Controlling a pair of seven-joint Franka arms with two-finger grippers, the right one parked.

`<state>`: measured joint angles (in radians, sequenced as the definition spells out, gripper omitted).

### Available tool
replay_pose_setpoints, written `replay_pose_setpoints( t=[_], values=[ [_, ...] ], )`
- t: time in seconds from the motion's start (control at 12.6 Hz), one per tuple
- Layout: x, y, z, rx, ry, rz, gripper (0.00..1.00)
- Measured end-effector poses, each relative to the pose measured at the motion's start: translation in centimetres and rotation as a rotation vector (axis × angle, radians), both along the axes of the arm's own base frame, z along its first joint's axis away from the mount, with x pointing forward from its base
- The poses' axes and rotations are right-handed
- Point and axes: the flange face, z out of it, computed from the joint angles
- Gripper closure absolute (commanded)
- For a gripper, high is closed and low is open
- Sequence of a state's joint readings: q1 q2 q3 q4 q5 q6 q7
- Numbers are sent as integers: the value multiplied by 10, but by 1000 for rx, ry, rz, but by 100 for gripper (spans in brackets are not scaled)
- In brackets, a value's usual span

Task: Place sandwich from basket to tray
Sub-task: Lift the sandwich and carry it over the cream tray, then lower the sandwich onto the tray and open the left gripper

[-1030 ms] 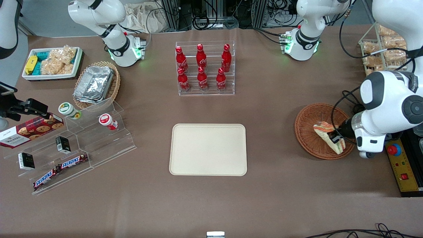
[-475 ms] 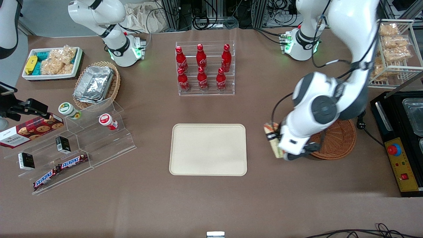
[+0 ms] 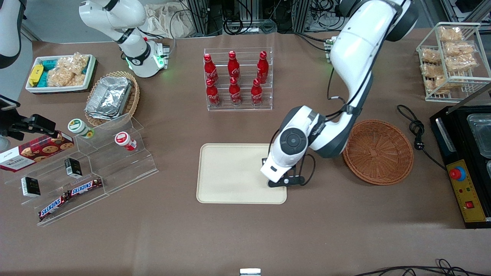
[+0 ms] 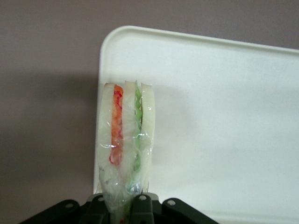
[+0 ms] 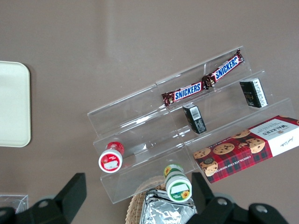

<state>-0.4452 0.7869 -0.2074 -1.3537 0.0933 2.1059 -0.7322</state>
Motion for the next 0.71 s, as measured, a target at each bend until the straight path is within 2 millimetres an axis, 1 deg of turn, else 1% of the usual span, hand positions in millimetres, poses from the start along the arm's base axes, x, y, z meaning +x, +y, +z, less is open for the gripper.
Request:
replay_pose_setpoints(
  t=[0.08,0.16,0.24,0.32,0.4,0.48,0.55,0.63,0.71],
  values=[
    [-1,-3,-13,4,-5,-17,10],
    [-1,-4,-21,5,-6,-41,0],
    [0,-4,-23,4,-8,-61,0],
    [2,-4,-19,0,-15,-70,0],
    [6,-5,-11,-7,-30,-70,0],
    [10,-5,1,-16,-50,-67,0],
    [15,-4,19,-23,-75,-63,0],
    [18,0,40,-22,-93,-58,0],
    [21,12,65,-1,-97,-47,0]
  ],
)
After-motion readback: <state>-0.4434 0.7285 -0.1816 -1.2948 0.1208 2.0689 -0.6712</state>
